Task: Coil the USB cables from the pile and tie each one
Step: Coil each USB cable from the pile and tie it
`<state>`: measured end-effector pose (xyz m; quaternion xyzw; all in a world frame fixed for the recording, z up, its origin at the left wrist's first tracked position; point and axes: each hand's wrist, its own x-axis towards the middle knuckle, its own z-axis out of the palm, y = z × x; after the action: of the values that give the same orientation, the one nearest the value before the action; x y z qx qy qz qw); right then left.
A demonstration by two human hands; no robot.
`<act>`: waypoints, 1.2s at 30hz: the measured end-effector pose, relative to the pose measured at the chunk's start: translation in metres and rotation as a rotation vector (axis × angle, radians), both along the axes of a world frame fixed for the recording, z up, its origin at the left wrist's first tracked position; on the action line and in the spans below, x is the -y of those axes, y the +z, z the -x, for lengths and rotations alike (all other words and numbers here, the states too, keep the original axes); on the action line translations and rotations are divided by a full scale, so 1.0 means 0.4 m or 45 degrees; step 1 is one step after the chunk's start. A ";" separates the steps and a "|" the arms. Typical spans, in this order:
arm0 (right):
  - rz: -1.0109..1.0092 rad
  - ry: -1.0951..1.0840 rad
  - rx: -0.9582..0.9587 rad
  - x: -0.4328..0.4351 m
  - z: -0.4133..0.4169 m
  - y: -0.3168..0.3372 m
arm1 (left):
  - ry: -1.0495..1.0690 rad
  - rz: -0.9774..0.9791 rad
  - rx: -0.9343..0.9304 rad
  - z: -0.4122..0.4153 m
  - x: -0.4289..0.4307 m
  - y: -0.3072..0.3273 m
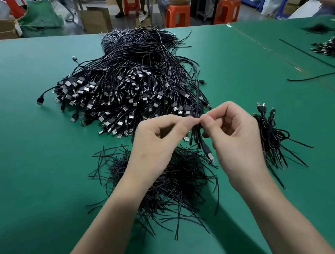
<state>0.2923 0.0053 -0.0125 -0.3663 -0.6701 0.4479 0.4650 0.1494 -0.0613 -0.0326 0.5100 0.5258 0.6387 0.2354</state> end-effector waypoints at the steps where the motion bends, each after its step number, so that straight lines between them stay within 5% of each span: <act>1: 0.014 0.004 -0.012 0.003 0.002 0.000 | -0.010 0.004 0.035 0.002 -0.001 -0.002; 6: 0.423 0.145 -0.292 0.009 0.003 0.007 | 0.038 0.042 0.101 -0.007 -0.004 -0.006; 10: 0.842 0.184 -0.508 0.009 0.013 0.005 | 0.161 -0.073 -0.389 -0.009 -0.003 -0.006; 13: 0.883 0.113 -0.508 0.004 0.015 0.006 | 0.164 -0.076 -0.611 -0.004 -0.001 -0.005; 18: 0.741 0.071 -0.379 0.002 0.008 -0.007 | -0.133 0.178 -0.212 0.008 0.009 -0.004; 21: 0.661 0.069 -0.366 0.006 0.010 -0.012 | -0.141 0.141 -0.147 0.005 -0.001 -0.005; 27: 0.638 0.140 -0.382 0.006 0.006 0.011 | -0.213 0.160 0.364 -0.001 -0.013 -0.021; 36: 0.935 0.253 -0.506 0.012 0.012 0.004 | 0.088 0.022 -0.397 0.015 -0.003 -0.005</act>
<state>0.2874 0.0005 -0.0111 -0.3478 -0.3956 0.7611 0.3784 0.1434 -0.0601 -0.0345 0.5828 0.5785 0.5550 0.1331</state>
